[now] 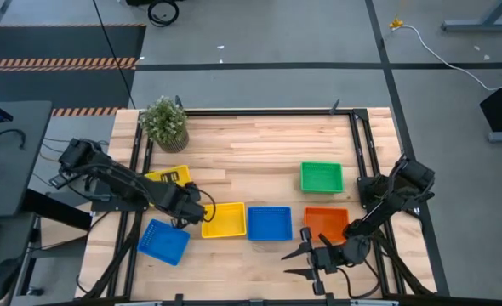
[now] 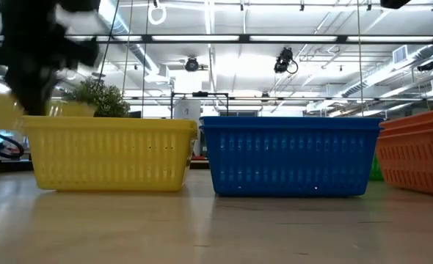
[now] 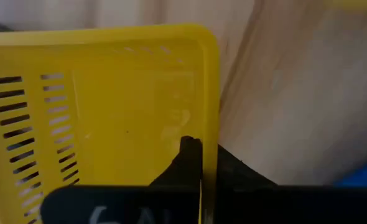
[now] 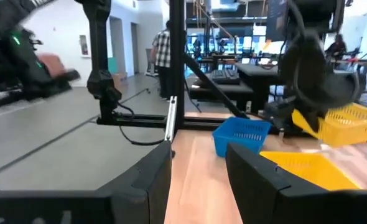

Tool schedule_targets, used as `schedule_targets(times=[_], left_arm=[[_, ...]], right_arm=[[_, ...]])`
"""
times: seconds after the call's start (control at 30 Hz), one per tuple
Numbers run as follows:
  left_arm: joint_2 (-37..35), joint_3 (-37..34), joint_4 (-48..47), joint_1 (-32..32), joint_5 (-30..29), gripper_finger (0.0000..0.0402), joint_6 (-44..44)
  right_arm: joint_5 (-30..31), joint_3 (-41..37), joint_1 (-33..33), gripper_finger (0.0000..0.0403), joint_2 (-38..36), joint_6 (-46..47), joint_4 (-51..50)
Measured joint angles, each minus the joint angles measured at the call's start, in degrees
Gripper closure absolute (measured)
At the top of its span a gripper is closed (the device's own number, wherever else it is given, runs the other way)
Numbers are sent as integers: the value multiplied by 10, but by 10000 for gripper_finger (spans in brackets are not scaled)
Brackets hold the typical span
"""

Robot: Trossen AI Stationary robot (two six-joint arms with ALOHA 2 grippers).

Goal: Stack baskets by color
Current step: Stack the left yellow bin on top of the right yellow bin

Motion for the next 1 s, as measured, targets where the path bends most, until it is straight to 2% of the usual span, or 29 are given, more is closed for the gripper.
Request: schedule_targets(times=[0.07,0.17,0.33,0.43,0.53,0.73,1.0], left_arm=[[0,64,-36,-4,-9,396,-12],[0,163,-30,-18,-25,395,-13],[1,270,110,-55,-61,397,3],[11,279,225,-78,-65,398,38],[37,279,287,-97,-66,398,61],[124,278,274,-107,-67,398,60],[187,278,256,-105,-67,397,65]], right_arm=[[4,0,2,246,-2,-3,6],[12,0,17,246,-8,-9,9],[15,0,67,246,-31,-35,9],[33,0,105,246,-44,-61,10],[70,0,136,246,-50,-81,10],[144,0,160,246,-49,-91,9],[150,0,157,246,-49,-91,9]])
